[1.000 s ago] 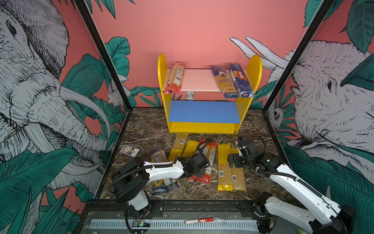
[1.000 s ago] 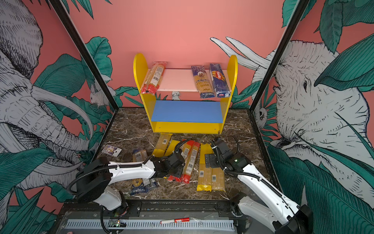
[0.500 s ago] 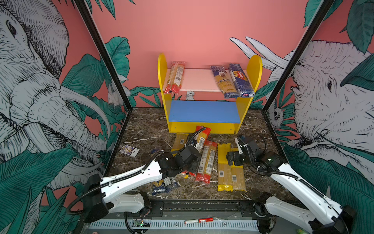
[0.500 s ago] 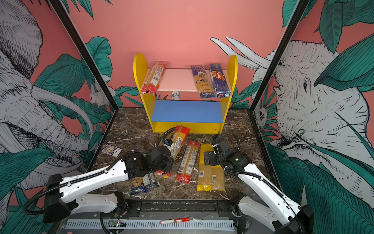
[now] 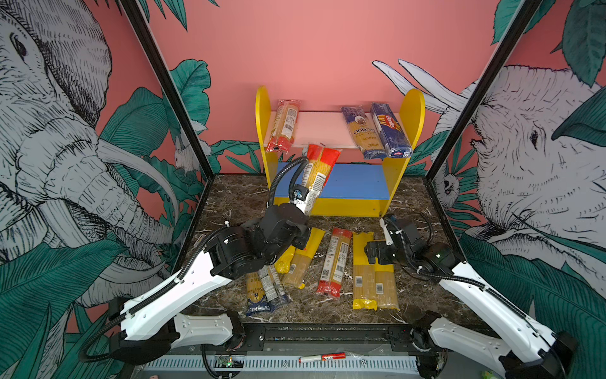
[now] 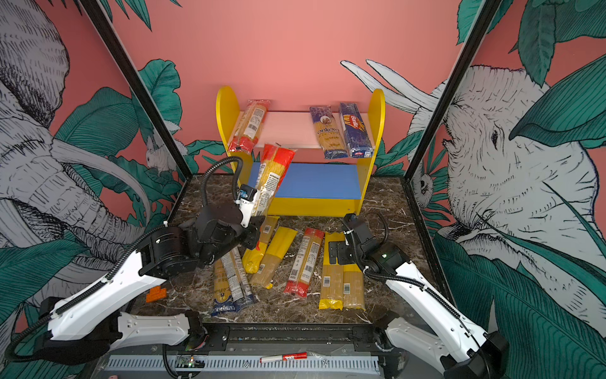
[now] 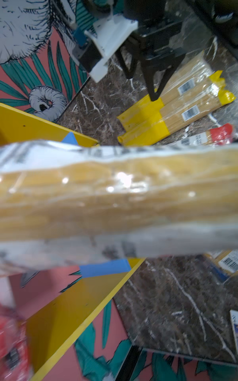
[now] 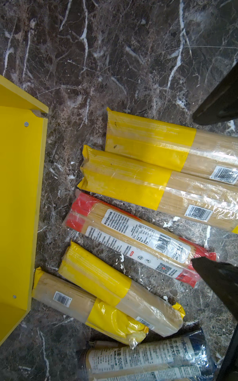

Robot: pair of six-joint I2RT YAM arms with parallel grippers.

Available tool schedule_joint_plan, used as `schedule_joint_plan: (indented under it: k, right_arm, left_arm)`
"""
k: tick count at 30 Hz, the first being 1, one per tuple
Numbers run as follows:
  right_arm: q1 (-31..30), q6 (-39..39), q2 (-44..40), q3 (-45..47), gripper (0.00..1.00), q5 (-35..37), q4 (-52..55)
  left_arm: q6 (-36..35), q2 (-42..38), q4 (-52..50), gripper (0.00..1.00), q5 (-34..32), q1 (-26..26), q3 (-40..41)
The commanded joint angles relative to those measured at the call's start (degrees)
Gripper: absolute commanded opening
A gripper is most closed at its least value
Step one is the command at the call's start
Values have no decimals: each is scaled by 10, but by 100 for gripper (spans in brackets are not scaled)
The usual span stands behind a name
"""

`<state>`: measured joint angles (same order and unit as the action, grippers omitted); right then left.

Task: Arrange pasta packages on shelves
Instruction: Pick up the pasta bag from the pasta bag, then place the pasta bag on the shelf.

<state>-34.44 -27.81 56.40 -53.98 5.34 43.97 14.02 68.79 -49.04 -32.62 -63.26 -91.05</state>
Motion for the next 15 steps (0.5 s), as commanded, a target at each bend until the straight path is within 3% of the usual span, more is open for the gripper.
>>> schedule_joint_plan:
  k: [1, 5, 9, 15]
  right_arm:
    - [3, 6, -13, -15, 99, -8, -13]
    - [3, 12, -16, -28, 99, -22, -21]
    - [3, 33, -17, -80, 99, -35, -22]
    - [3, 68, 2, -206, 99, -73, -20]
  left_arm:
    - [-94, 29, 56, 0, -79, 7, -92]
    - [-154, 83, 88, 0, -83, 45, -168]
    - [-164, 143, 86, 0, -39, 116, -250]
    - [-200, 232, 93, 0, -23, 147, -378]
